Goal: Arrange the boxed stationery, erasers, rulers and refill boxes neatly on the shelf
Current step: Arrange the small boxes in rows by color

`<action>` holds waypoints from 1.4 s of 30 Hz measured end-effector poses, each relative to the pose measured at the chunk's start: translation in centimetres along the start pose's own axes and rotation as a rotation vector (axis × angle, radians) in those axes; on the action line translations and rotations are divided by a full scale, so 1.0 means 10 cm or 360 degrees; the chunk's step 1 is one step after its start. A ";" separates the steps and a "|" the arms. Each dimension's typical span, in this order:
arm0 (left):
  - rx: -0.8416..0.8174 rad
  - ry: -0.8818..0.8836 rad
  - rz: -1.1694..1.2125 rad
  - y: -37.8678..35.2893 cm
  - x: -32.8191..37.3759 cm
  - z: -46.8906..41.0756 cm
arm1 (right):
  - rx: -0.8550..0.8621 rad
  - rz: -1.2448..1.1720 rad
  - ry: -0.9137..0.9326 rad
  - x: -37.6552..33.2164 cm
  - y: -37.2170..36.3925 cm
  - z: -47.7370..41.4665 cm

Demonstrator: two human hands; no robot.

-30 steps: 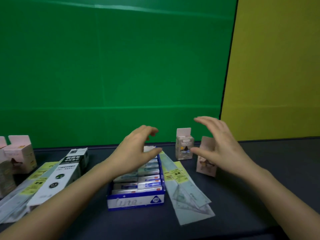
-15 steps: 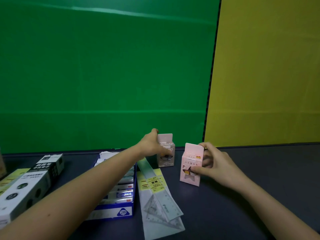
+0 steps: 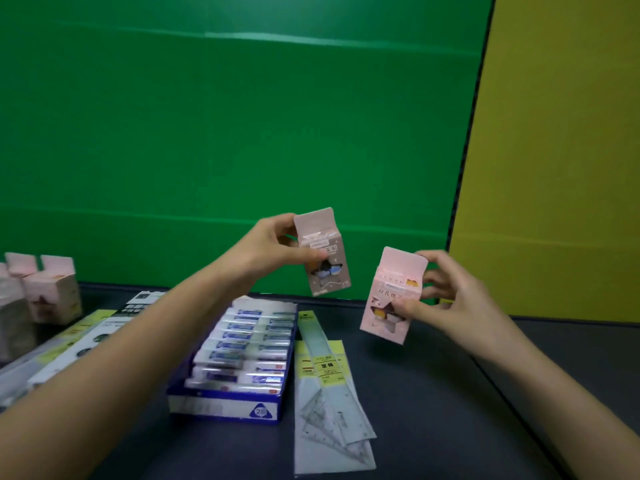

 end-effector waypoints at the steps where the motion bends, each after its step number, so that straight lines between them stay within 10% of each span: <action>1: 0.0011 0.0001 -0.0034 0.11 0.04 0.09 | -0.0022 -0.0042 0.0029 -0.08 -0.06 0.00; 25: 0.0318 0.0244 -0.0578 3.46 0.39 2.96 | -0.0454 -0.0156 0.0337 -2.14 -2.99 0.66; 42: 0.0106 0.0162 -0.0623 4.32 -0.16 2.71 | -0.0276 0.0038 0.0238 -2.52 -3.78 0.15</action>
Point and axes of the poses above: each hand's wrist, its own z-axis away from the middle knuckle, its own y-axis out of the back of the hand, x = y × z, the point moved 1 cm from there along -z, towards the middle knuckle, and after that the axes turned 13 degrees about -y, right-handed, at the moved point
